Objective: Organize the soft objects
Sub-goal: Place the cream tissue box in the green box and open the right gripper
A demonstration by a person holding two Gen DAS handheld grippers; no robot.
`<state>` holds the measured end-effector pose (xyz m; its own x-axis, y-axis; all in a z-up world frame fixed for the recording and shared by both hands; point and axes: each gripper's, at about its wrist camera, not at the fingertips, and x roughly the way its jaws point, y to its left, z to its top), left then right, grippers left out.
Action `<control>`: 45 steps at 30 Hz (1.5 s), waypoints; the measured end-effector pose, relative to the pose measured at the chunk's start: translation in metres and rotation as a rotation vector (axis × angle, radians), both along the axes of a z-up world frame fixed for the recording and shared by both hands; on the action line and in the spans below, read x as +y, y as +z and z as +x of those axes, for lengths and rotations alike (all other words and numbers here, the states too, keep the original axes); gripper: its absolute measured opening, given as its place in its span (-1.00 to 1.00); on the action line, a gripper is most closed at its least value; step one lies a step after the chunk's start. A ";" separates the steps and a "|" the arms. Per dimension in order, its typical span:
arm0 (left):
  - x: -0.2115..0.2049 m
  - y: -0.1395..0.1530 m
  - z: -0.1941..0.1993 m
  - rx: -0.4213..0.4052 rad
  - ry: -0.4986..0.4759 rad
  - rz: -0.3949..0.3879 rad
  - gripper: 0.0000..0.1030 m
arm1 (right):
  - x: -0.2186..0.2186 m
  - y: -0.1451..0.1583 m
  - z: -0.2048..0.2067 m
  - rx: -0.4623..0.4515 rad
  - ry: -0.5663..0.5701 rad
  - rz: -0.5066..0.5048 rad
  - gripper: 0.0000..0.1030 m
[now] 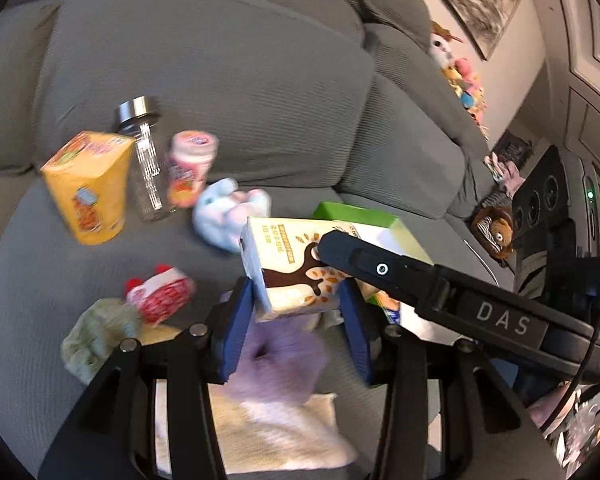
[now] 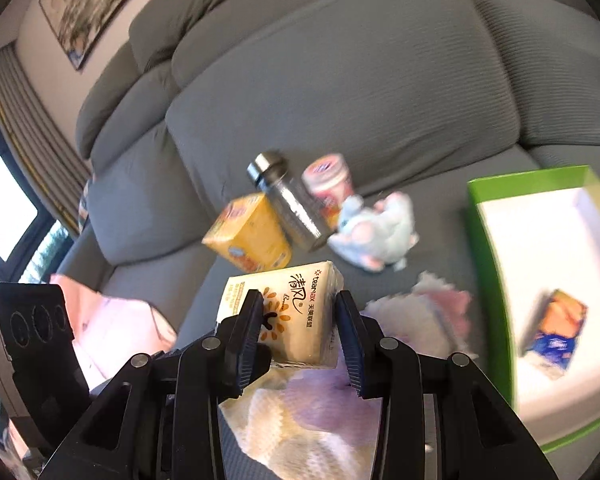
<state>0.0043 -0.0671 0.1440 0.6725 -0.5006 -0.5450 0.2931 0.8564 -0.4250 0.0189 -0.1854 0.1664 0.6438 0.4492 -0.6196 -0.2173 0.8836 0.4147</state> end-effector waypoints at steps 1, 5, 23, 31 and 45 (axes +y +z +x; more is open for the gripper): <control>-0.012 0.003 0.001 -0.010 -0.015 0.012 -0.17 | -0.012 0.002 -0.002 -0.005 -0.023 0.015 -0.22; -0.043 0.011 0.006 -0.026 -0.051 0.037 -0.18 | -0.043 0.008 -0.011 -0.030 -0.077 0.047 -0.22; -0.172 -0.017 0.043 0.066 -0.308 0.101 -0.18 | -0.171 -0.024 -0.019 0.054 -0.382 0.126 -0.22; -0.201 -0.042 0.055 0.148 -0.362 0.112 -0.18 | -0.199 -0.050 -0.013 0.145 -0.478 0.118 -0.22; -0.218 -0.053 0.050 0.207 -0.374 0.104 -0.14 | -0.220 -0.063 -0.015 0.202 -0.573 0.078 -0.21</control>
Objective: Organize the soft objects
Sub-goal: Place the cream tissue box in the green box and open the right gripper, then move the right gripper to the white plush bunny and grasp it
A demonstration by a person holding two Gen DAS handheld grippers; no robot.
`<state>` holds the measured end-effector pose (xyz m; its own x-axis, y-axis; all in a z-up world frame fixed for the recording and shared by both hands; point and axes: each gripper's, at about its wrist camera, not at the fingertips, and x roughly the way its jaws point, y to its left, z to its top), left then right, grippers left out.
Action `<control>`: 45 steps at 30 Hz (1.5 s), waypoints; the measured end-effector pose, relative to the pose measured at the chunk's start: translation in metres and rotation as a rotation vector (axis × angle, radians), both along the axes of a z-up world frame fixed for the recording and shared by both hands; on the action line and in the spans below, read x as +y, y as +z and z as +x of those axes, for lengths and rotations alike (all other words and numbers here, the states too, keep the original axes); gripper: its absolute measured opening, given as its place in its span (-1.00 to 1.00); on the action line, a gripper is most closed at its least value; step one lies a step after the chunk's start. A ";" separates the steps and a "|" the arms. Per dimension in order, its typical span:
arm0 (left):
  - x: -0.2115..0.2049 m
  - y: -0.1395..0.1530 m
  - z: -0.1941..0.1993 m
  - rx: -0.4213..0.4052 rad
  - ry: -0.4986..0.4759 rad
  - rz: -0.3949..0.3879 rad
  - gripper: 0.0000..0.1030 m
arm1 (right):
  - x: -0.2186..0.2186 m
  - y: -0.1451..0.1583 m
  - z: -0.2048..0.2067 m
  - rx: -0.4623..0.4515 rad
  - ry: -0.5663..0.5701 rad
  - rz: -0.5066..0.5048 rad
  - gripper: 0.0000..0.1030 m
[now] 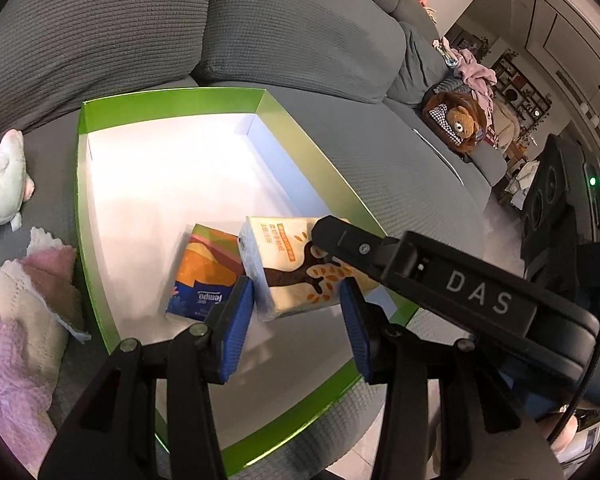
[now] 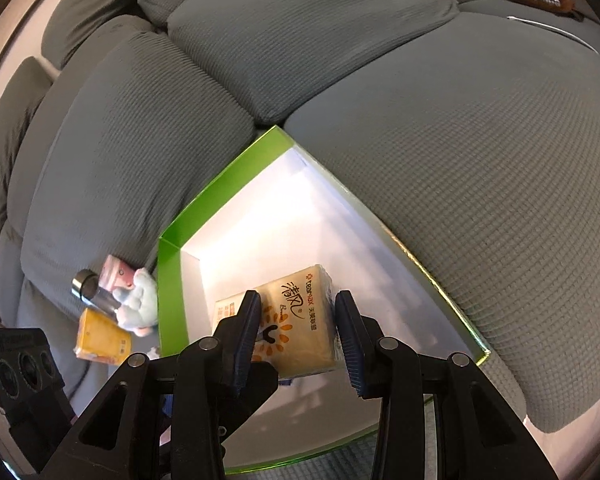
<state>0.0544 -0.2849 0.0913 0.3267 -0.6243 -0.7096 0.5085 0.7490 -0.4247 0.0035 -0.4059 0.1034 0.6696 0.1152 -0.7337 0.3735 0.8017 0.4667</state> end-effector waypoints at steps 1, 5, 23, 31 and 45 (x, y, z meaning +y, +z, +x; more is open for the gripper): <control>0.002 0.001 -0.002 -0.009 -0.001 0.004 -0.13 | 0.001 0.002 -0.001 -0.010 -0.001 -0.009 -0.21; 0.013 0.008 -0.006 -0.044 0.027 -0.004 0.11 | 0.003 0.014 -0.007 -0.059 -0.035 -0.059 0.01; 0.195 0.033 -0.041 -0.140 0.427 -0.067 0.73 | 0.050 0.054 -0.014 -0.279 0.034 -0.169 0.68; 0.288 0.006 -0.067 -0.222 0.611 -0.004 0.73 | 0.074 0.049 -0.006 -0.286 0.049 -0.203 0.68; 0.330 -0.043 -0.048 -0.008 0.698 0.044 0.73 | 0.164 0.039 0.018 -0.283 0.188 -0.254 0.68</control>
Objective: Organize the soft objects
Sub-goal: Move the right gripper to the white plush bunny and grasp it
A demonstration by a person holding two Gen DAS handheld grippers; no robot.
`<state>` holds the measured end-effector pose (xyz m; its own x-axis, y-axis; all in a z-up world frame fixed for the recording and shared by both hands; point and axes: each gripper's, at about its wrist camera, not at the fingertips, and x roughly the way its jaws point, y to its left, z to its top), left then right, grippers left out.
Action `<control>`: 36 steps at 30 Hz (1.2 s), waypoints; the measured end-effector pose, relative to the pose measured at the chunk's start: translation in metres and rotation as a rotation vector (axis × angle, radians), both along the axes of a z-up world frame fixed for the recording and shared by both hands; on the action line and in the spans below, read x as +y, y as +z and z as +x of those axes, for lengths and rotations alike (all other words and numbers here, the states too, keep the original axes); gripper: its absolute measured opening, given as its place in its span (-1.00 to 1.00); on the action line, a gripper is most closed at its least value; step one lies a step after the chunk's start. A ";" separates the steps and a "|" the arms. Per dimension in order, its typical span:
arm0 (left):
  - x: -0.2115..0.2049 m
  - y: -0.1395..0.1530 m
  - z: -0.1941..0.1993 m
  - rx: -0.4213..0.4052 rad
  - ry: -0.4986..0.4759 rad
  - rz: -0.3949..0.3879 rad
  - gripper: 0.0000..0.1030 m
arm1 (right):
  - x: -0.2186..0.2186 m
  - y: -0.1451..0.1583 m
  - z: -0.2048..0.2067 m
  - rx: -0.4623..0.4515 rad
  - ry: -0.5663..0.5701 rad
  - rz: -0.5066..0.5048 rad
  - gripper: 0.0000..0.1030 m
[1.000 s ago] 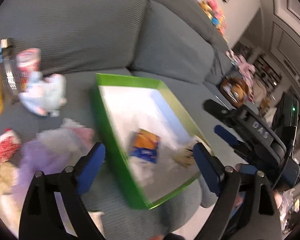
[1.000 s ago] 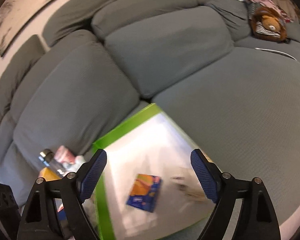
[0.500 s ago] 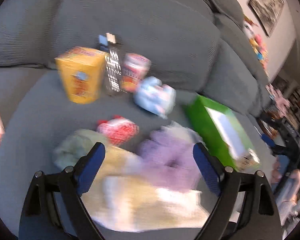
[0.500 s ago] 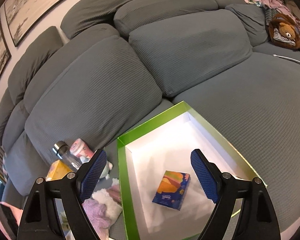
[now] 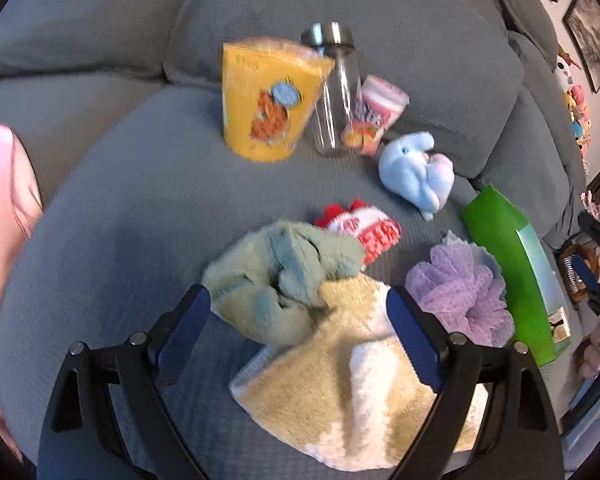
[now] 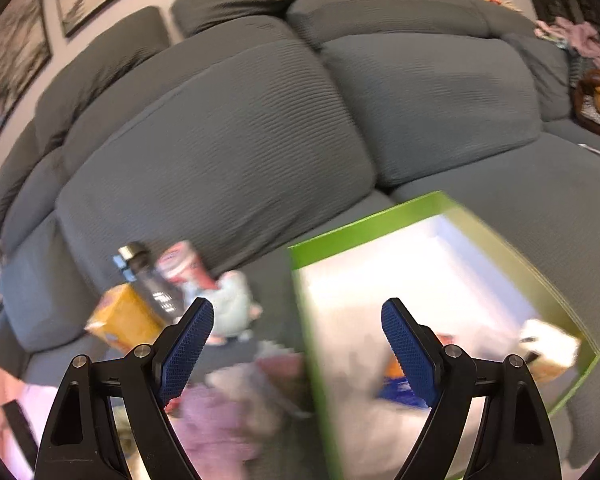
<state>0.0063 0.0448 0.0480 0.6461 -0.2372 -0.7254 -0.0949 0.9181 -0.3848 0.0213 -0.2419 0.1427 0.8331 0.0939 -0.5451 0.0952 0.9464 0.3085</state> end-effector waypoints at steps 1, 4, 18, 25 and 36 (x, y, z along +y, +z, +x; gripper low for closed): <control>0.000 0.000 0.000 0.002 -0.005 -0.013 0.73 | 0.012 -0.001 0.004 0.006 0.030 -0.003 0.68; 0.001 0.004 -0.002 -0.015 0.018 0.017 0.73 | 0.044 -0.005 0.019 0.051 0.074 -0.065 0.68; 0.034 0.012 0.000 -0.009 0.107 -0.014 0.70 | 0.110 -0.073 0.149 0.382 0.043 -0.092 0.63; 0.035 0.010 0.002 0.017 0.112 -0.018 0.70 | 0.098 -0.098 0.158 0.400 -0.011 -0.071 0.16; 0.041 0.011 -0.001 0.021 0.132 -0.040 0.70 | 0.095 -0.064 0.133 0.292 0.094 -0.067 -0.59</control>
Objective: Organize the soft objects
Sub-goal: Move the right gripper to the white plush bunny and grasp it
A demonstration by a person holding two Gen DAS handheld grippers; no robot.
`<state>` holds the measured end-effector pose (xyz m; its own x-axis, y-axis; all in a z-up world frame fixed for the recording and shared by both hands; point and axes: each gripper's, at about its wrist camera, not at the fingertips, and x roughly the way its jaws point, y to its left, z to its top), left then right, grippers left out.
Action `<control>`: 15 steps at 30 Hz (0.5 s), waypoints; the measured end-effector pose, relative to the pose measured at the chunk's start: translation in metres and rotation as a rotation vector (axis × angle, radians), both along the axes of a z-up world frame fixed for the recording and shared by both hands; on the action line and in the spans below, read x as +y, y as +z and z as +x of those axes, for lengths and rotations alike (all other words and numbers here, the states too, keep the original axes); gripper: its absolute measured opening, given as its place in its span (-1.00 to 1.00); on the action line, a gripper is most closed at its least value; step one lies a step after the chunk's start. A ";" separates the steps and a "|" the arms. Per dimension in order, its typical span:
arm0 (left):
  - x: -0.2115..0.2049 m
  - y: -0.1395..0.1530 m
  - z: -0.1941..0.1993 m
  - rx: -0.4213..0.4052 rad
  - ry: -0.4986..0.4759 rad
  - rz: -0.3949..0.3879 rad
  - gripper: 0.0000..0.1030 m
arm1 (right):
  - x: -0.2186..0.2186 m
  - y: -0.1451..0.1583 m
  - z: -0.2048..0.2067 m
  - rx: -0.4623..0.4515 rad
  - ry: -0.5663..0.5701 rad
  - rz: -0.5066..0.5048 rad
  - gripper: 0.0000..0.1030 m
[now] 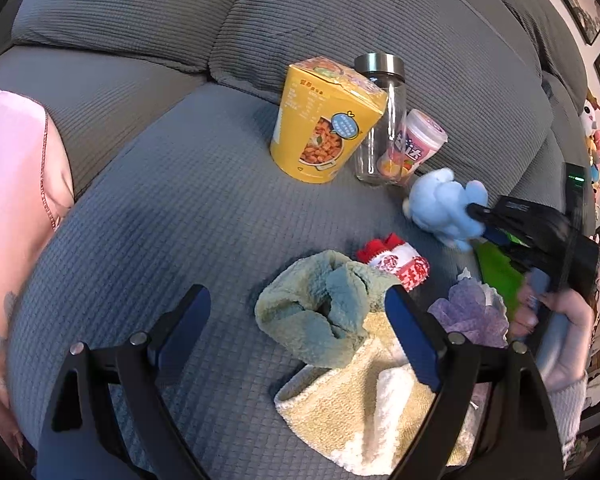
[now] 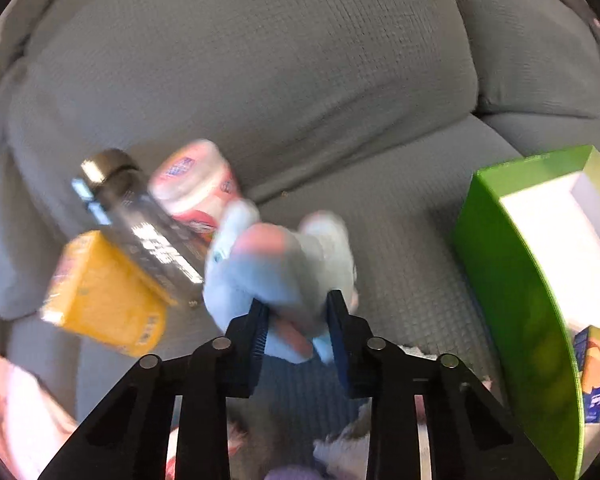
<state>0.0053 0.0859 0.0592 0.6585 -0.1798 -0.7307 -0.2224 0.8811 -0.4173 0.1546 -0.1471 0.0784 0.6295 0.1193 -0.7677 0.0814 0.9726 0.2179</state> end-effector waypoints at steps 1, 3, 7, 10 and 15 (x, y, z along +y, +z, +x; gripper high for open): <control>0.001 0.000 0.000 0.003 0.004 0.000 0.70 | 0.000 0.006 -0.007 -0.014 0.015 0.005 -0.79; 0.002 0.000 0.000 0.002 0.013 -0.002 0.70 | 0.002 0.015 -0.021 -0.023 0.058 0.030 -0.99; 0.003 -0.003 -0.001 0.018 0.026 0.000 0.70 | 0.015 0.012 -0.041 0.009 0.146 -0.027 -0.99; 0.002 -0.006 -0.003 0.033 0.022 -0.012 0.70 | 0.016 0.016 -0.042 0.003 0.111 -0.097 -0.98; -0.001 -0.006 -0.002 0.029 0.015 -0.010 0.70 | 0.012 0.023 -0.019 0.031 0.047 -0.114 -0.55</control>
<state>0.0032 0.0852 0.0527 0.6396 -0.1775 -0.7479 -0.2474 0.8737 -0.4189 0.1353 -0.1355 0.1013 0.6014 0.0594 -0.7968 0.0396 0.9938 0.1041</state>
